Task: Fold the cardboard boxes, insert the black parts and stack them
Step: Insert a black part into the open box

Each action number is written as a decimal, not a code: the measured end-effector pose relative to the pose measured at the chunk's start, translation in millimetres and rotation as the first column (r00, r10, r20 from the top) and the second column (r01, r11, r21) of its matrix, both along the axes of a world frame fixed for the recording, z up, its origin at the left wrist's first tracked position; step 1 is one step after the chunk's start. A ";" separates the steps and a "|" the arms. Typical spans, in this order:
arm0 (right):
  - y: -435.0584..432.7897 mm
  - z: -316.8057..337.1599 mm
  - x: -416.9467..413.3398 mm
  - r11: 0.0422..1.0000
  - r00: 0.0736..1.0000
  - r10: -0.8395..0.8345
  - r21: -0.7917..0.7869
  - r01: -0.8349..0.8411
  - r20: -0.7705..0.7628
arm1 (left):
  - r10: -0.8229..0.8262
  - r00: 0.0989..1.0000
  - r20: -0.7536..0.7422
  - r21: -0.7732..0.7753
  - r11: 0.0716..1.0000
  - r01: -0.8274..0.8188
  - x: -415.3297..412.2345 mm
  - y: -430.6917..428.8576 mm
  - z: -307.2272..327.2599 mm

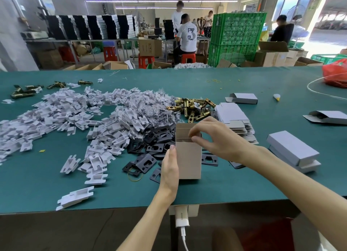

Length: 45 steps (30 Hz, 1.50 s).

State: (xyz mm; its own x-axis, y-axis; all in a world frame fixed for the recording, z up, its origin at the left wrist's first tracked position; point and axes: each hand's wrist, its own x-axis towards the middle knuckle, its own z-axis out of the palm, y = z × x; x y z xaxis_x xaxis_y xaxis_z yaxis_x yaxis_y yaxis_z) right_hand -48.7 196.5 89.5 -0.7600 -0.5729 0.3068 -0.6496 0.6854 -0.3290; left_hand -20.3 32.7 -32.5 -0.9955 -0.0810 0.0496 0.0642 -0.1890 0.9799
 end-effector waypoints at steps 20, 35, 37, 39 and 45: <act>-2.2 -5.3 6.6 0.999 0.997 0.037 0.018 -0.038 0.071 | 0.001 0.999 -0.035 0.060 0.998 0.001 -1.4 -0.3 -1.0; -10.3 -2.1 24.1 0.981 0.998 0.054 0.186 -0.057 0.017 | 0.015 1.000 -0.021 0.129 0.992 -0.012 1.1 0.1 2.1; -13.6 -0.9 30.5 0.969 0.997 0.072 0.236 -0.069 -0.005 | 0.008 0.999 -0.035 0.132 0.991 -0.004 1.5 -1.0 2.4; -17.6 -1.9 36.6 0.946 0.993 0.096 0.316 -0.072 -0.063 | -0.003 0.997 -0.074 0.124 0.992 0.012 2.4 -2.4 3.2; -19.3 -5.9 51.2 0.975 0.984 0.082 0.216 -0.046 -0.159 | 0.004 0.996 -0.090 0.102 0.995 0.005 3.0 -2.9 3.8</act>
State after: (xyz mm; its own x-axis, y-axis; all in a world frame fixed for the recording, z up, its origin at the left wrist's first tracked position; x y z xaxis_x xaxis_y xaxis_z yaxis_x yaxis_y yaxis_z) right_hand 2.5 177.2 83.6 -0.6684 -0.6838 0.2927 -0.7275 0.6829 -0.0658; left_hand -17.3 29.9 -28.7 -0.9873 -0.0901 0.1305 0.1513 -0.2881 0.9456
